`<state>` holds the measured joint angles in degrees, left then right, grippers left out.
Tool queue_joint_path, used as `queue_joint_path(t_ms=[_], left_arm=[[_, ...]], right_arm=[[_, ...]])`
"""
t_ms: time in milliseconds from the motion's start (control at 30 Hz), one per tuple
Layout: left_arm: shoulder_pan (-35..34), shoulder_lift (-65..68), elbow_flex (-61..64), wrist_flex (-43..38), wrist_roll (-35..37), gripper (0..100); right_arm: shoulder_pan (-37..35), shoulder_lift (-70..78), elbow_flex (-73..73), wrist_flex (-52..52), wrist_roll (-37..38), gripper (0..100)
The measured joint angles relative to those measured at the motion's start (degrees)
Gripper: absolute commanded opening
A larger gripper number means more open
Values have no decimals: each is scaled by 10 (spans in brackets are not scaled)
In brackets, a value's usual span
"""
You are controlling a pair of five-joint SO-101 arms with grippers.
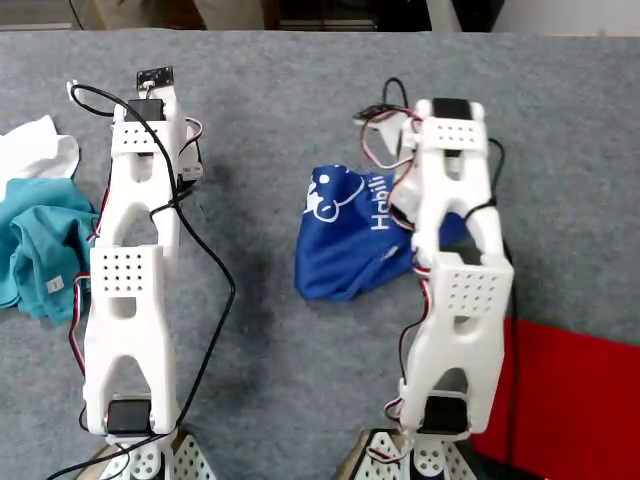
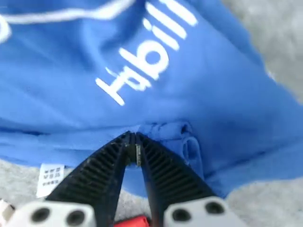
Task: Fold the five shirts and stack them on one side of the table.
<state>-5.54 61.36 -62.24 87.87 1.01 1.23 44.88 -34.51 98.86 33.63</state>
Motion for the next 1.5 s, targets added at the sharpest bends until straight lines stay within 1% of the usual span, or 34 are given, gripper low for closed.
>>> queue_joint_path(t_ms=[167, 400, 633, 833, 900, 967, 1067, 1133, 1233, 1300, 1367, 1500], left_arm=[[0, 0, 0, 0, 0, 19], [0, 0, 0, 0, 0, 19], [0, 0, 0, 0, 0, 19], [0, 0, 0, 0, 0, 19], [0, 0, 0, 0, 0, 19], [5, 0, -15, 4, 2, 19], [40, -4, -73, 55, 2, 19], [84, -11, -113, 99, 2, 19], [170, -24, -136, 119, 1, 19], [222, -40, -136, 123, 1, 19], [265, -62, -136, 123, 1, 19], [333, -80, -134, 122, 1, 19]], right_arm=[[23, -3, 23, 18, 9, 5], [31, -82, 146, 18, 23, 5], [47, -186, 288, -17, 23, 5], [55, -275, 311, -71, 18, 5], [55, -302, 293, -82, -10, 5], [63, -326, 258, -105, -53, 5], [87, -336, 237, -186, -135, 5], [108, -324, 246, -264, -205, 5], [132, -274, 280, -397, -306, 5], [144, -229, 300, -481, -351, 5], [158, -187, 304, -542, -373, 5], [182, -162, 274, -549, -387, 5]])
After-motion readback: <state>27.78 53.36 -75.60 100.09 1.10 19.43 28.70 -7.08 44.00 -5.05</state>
